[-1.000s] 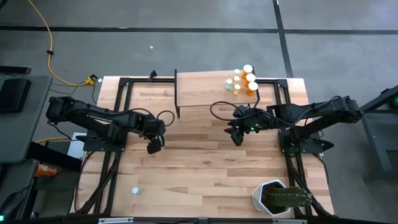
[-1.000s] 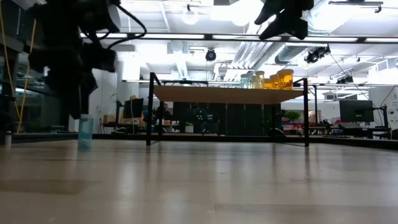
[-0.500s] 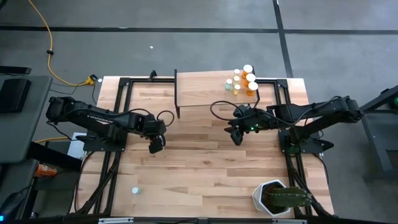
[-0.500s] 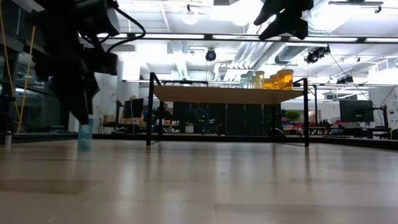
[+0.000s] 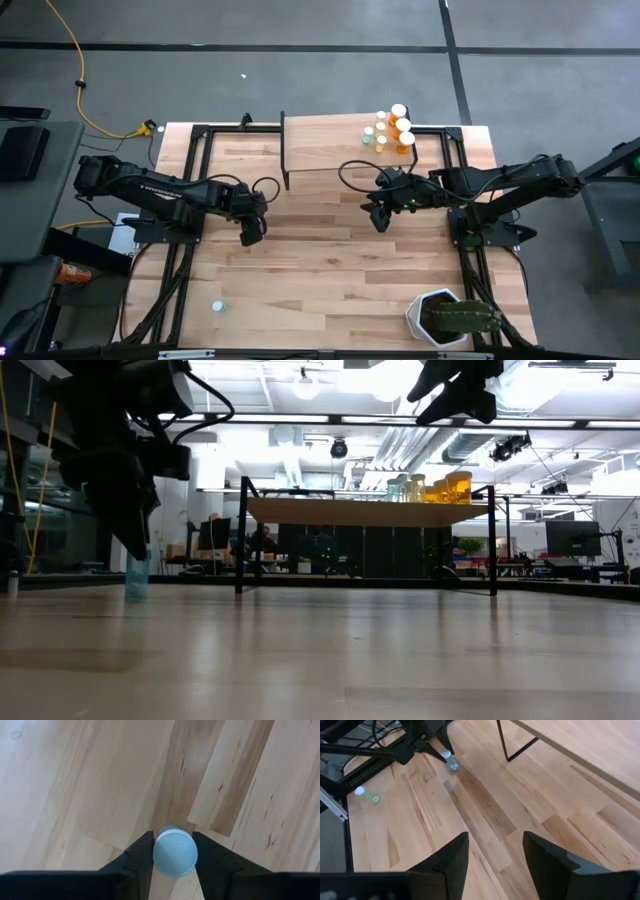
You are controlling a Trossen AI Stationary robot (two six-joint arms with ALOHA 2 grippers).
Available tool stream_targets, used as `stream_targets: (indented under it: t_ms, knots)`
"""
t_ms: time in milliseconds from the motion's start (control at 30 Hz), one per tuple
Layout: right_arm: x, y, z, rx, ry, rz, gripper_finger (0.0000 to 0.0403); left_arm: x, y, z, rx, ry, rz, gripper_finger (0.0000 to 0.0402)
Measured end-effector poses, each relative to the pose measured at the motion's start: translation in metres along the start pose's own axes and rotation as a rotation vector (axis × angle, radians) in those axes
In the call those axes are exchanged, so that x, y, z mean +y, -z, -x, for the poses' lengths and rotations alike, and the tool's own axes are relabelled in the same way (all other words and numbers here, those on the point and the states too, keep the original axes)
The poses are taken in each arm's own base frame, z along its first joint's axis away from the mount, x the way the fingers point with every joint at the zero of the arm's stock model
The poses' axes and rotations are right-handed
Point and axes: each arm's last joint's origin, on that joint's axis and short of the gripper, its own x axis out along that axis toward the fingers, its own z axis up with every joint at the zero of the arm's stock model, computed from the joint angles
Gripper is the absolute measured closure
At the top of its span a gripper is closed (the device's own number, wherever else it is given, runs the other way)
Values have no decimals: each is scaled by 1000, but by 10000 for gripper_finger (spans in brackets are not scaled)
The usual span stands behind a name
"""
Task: Pick and place medicine bottles onto shelf by color
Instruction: Put the blue pill bottle on the shelf
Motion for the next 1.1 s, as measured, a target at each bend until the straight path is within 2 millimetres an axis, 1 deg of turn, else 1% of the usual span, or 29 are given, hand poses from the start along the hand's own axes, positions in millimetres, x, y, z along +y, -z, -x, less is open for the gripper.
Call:
stream_targets:
  t_ms: [100, 267, 367, 467, 567, 700, 800, 867, 900, 967, 1033, 1100]
  knots:
    - [0, 0, 0, 0, 0, 4, 224, 0, 0, 0, -2, 2, 15, 294]
    - [0, 0, 0, 0, 0, 4, 224, -1, -2, 1, -10, 9, 23, 292]
    - [0, 0, 0, 5, -7, 6, 224, -3, -7, 6, -5, 55, 18, 292]
    - [2, 0, 4, 13, -50, 26, 224, -6, -15, 22, 18, 112, -3, 295]
    - [5, -2, 16, -31, -102, 43, 224, -9, -28, 48, 51, 164, -48, 295]
    - [3, -5, 34, -100, -108, 36, 224, -14, -54, 97, -5, 247, -71, 291]
    - [0, -7, 44, -163, -75, 22, 224, -17, -77, 136, -141, 274, -66, 291]
    - [-2, -9, 47, -200, -41, 14, 224, -16, -93, 156, -220, 265, -82, 292]
    - [-3, -9, 48, -220, -20, 10, 224, -16, -102, 162, -248, 255, -87, 292]
    - [-4, -10, 49, -249, 17, -11, 224, -13, -119, 169, -263, 204, -101, 292]
    - [-5, -11, 49, -266, 38, -35, 224, -11, -138, 172, -277, 167, -129, 292]
    - [-5, -11, 48, -279, 51, -61, 224, -7, -157, 169, -287, 132, -161, 292]
